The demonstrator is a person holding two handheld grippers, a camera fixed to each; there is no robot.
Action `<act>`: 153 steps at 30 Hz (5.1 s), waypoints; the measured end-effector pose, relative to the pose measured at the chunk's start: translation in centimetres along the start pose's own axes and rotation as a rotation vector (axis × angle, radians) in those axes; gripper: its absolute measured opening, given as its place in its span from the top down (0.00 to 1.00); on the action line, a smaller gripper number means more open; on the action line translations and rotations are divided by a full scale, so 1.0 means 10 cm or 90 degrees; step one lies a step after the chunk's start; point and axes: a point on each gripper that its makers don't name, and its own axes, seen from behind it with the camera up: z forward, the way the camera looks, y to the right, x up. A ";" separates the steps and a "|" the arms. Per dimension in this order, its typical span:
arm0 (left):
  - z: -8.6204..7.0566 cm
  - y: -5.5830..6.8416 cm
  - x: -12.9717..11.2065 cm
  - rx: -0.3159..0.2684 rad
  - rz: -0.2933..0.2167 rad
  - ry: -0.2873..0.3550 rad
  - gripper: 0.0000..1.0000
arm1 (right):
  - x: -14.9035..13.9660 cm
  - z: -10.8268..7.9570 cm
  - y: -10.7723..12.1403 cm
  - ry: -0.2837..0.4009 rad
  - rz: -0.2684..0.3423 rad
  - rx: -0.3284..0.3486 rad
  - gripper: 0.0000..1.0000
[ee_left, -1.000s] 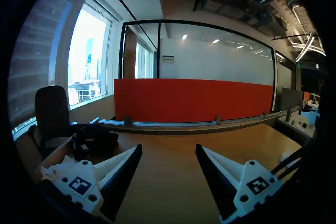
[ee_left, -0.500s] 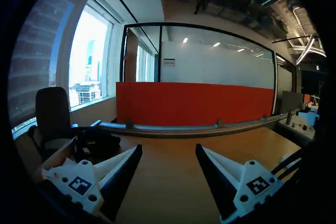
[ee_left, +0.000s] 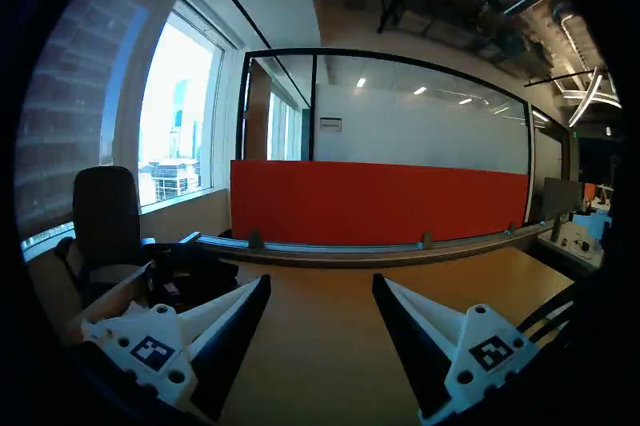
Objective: Fold towel
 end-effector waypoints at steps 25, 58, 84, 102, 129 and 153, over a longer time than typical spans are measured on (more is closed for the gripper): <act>0.02 -0.16 -0.79 0.003 -0.002 0.021 0.06 | -0.23 -0.18 -0.34 0.001 -0.029 0.017 0.01; 0.14 -0.23 -1.55 0.005 0.018 0.058 0.06 | -0.68 -0.16 -0.36 0.003 -0.033 -0.003 0.01; 0.10 -0.23 -1.59 0.005 0.030 0.058 0.06 | -0.69 -0.21 -0.10 0.020 -0.036 -0.029 0.01; 0.09 -0.23 -1.60 0.006 0.030 0.058 0.06 | -1.12 -0.11 0.10 0.032 -0.015 -0.035 0.01; 0.09 -0.22 -1.60 0.006 0.029 0.059 0.06 | -1.80 0.10 0.08 0.020 -0.002 0.005 0.01; 0.09 -0.22 -1.60 0.006 0.030 0.059 0.06 | -1.85 0.04 0.14 0.038 -0.023 -0.011 0.01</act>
